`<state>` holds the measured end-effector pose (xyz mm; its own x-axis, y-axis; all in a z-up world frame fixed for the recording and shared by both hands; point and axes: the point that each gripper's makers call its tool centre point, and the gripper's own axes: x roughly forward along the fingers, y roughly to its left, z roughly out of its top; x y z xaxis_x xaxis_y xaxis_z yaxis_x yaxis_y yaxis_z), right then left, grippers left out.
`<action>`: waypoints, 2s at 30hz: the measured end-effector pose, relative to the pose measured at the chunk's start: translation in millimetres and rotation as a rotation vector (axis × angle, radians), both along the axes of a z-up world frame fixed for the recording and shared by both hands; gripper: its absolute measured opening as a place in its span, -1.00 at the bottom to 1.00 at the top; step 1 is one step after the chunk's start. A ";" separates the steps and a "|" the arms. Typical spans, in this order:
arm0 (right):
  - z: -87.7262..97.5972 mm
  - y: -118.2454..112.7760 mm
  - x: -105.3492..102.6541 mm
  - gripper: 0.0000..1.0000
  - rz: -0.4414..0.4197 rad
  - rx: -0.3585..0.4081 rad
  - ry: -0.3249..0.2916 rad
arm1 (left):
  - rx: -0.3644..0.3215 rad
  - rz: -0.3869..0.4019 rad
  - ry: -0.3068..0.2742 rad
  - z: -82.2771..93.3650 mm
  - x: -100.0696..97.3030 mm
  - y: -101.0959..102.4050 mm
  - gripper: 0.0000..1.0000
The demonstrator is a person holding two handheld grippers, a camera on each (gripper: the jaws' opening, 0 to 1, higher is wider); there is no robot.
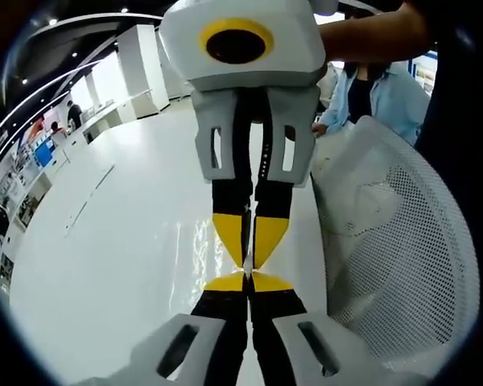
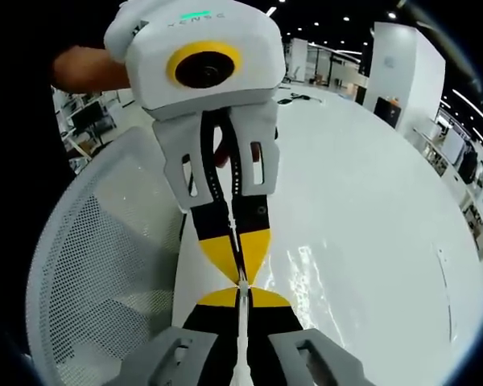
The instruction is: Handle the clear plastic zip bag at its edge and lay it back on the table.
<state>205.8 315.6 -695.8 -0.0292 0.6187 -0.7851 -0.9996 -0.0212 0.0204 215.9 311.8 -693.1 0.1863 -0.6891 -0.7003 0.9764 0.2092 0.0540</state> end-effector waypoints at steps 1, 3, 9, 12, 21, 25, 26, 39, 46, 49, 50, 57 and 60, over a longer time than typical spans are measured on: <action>0.3 -0.1 0.1 -1.00 -0.003 0.002 0.002 | -0.001 0.000 0.000 0.1 0.1 -0.1 -1.00; 0.7 0.3 0.6 -1.00 -0.016 0.006 0.010 | -0.001 0.001 -0.001 0.3 0.7 0.2 -1.00; 1.1 1.7 -1.8 -1.00 0.001 0.024 -0.007 | -0.015 0.012 0.007 1.7 -0.4 0.1 -1.00; -0.5 1.5 -1.2 -1.00 0.015 0.020 -0.022 | -0.030 0.013 0.007 3.8 -0.1 -2.3 -1.00; -0.6 -0.1 0.3 -1.00 0.056 0.004 -0.058 | -0.034 0.004 0.002 4.8 0.5 -4.1 -1.00; 0.5 -0.7 -0.5 -1.00 0.062 -0.006 -0.059 | -0.036 0.002 -0.001 4.7 1.0 -3.7 -1.00; 0.5 -0.5 -0.1 -1.00 0.039 -0.003 -0.039 | -0.036 0.004 -0.001 4.5 1.6 -3.3 -1.00; -7.8 -6.9 -3.0 -1.00 0.010 -0.026 0.011 | -0.034 0.014 0.032 -0.7 -1.4 -1.8 -1.00; -7.8 -6.8 -0.3 -1.00 0.002 -0.030 0.001 | -0.034 0.010 0.018 -0.8 0.8 -1.2 -1.00; -8.8 -7.5 1.1 -1.00 -0.012 -0.038 0.009 | -0.039 0.063 0.062 -1.7 2.6 -1.2 -1.00; -9.0 -7.7 1.9 -1.00 -0.014 -0.039 0.006 | -0.037 0.052 0.052 -1.6 2.7 -1.6 -1.00; -13.8 -6.5 0.1 -1.00 -0.004 -0.086 0.000 | 0.004 0.032 0.053 -5.2 0.7 -3.1 -1.00; -16.5 -7.3 -0.7 -1.00 -0.003 -0.093 0.005 | 0.012 0.030 0.060 -6.6 0.5 -2.6 -1.00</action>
